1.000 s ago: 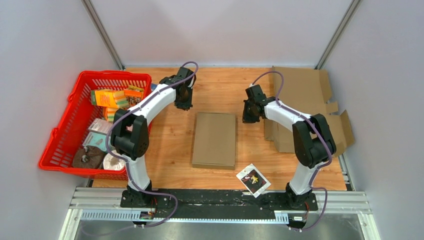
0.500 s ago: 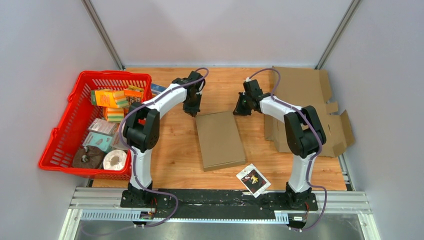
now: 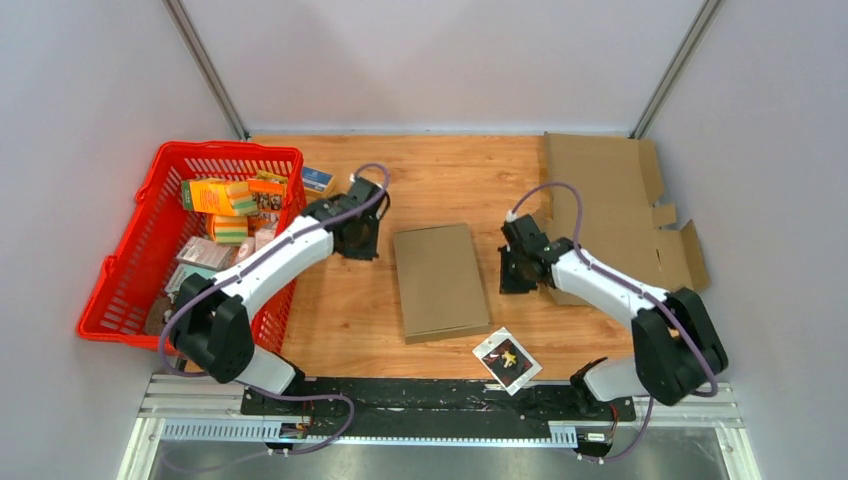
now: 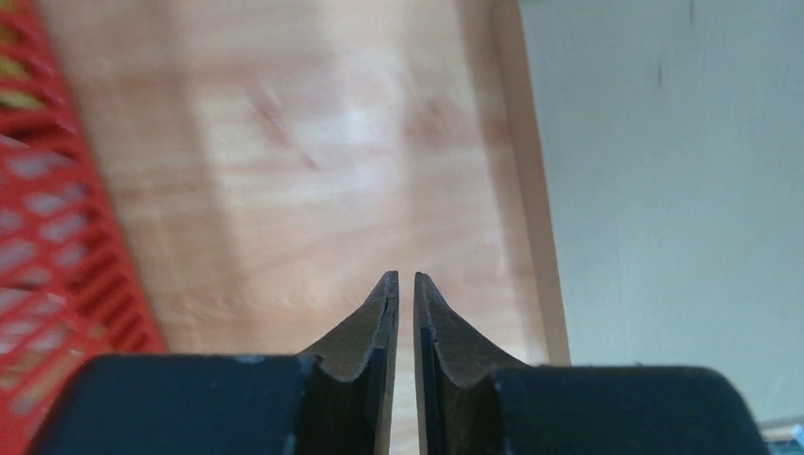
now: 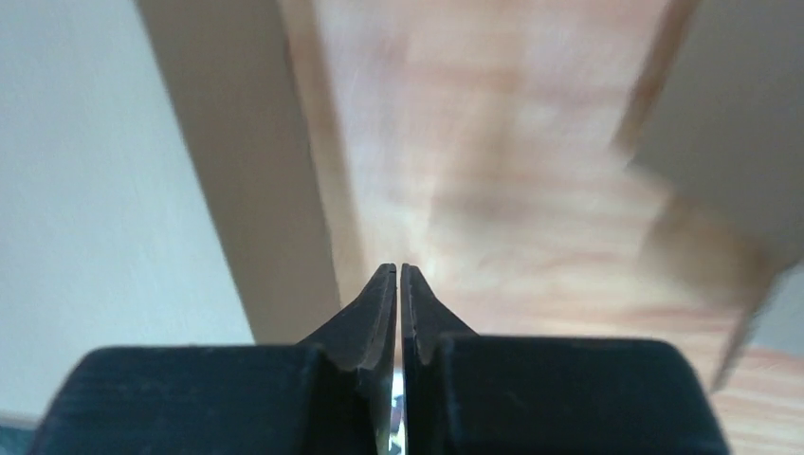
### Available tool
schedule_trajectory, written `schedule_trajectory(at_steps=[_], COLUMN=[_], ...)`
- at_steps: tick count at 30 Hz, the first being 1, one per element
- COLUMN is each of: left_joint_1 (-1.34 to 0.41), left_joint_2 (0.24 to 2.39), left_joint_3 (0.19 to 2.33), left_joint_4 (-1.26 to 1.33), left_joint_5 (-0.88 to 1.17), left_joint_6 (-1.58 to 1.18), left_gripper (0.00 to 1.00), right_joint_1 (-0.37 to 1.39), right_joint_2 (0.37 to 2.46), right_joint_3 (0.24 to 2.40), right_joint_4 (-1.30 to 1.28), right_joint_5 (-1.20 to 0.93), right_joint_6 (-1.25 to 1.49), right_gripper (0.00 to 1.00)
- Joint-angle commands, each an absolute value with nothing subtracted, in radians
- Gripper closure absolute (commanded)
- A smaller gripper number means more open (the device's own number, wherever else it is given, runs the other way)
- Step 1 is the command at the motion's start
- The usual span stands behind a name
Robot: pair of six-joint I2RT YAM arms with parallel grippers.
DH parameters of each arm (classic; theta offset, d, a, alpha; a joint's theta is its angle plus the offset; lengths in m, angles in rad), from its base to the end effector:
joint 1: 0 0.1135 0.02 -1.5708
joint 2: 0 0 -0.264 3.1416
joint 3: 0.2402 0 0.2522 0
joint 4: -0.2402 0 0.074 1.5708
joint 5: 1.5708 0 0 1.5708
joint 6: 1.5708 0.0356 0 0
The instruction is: Fold the paper box
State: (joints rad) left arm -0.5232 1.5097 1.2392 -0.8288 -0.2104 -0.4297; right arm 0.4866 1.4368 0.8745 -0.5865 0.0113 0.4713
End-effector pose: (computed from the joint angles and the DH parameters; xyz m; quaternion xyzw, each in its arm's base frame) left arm 0.2683 -0.1462 0.2724 0.0207 0.9671 -0.0158 0.2532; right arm 0.2378 0.1254 0.1953 -0.0063 0.9778 0.0916 0.1884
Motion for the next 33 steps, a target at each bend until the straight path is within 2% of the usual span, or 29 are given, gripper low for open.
schedule_trajectory(at_steps=[1, 5, 10, 15, 19, 20, 22, 25, 26, 28, 30, 32, 33], left_joint_1=[-0.696, -0.788, -0.857, -0.903, -0.930, -0.937, -0.951, -0.950, -0.946, -0.927, -0.905, -0.859, -0.839], left_joint_2=[1.454, 1.424, 1.465, 1.499, 1.545, 1.545, 1.534, 1.511, 1.506, 1.482, 1.456, 1.401, 1.379], left_joint_3=[1.062, 0.933, 0.914, 0.911, 0.902, 0.900, 0.899, 0.917, 0.939, 0.956, 0.959, 0.951, 0.945], left_joint_4=[-0.784, -0.700, -0.649, -0.601, -0.485, -0.468, -0.428, -0.484, -0.517, -0.618, -0.667, -0.731, -0.748], left_joint_5=[-0.159, -0.167, -0.156, -0.126, -0.005, 0.026, 0.038, -0.035, -0.066, -0.157, -0.201, -0.242, -0.251], left_joint_6=[-0.543, -0.638, -0.678, -0.722, -0.761, -0.775, -0.782, -0.770, -0.746, -0.726, -0.687, -0.645, -0.631], left_gripper=[0.83, 0.87, 0.90, 0.91, 0.92, 0.92, 0.92, 0.92, 0.92, 0.89, 0.82, 0.74, 0.71], right_joint_1=[0.612, 0.655, 0.676, 0.770, 0.787, 0.787, 0.790, 0.779, 0.776, 0.776, 0.775, 0.764, 0.746], right_joint_2=[1.316, 1.278, 1.255, 1.262, 1.278, 1.278, 1.281, 1.276, 1.278, 1.278, 1.267, 1.221, 1.200], right_joint_3=[0.753, 0.658, 0.638, 0.640, 0.597, 0.574, 0.563, 0.609, 0.656, 0.712, 0.745, 0.742, 0.739], right_joint_4=[-0.592, -0.538, -0.535, -0.480, -0.199, -0.023, 0.076, -0.096, -0.265, -0.429, -0.581, -0.662, -0.682], right_joint_5=[-0.060, -0.049, -0.038, -0.067, -0.299, -0.354, -0.423, -0.338, -0.292, -0.102, 0.051, 0.101, 0.132], right_joint_6=[0.544, 0.574, 0.598, 0.681, 0.817, 0.863, 0.949, 0.865, 0.826, 0.720, 0.677, 0.623, 0.605], right_gripper=[0.95, 1.00, 1.00, 1.00, 1.00, 1.00, 1.00, 1.00, 1.00, 1.00, 0.93, 0.77, 0.73])
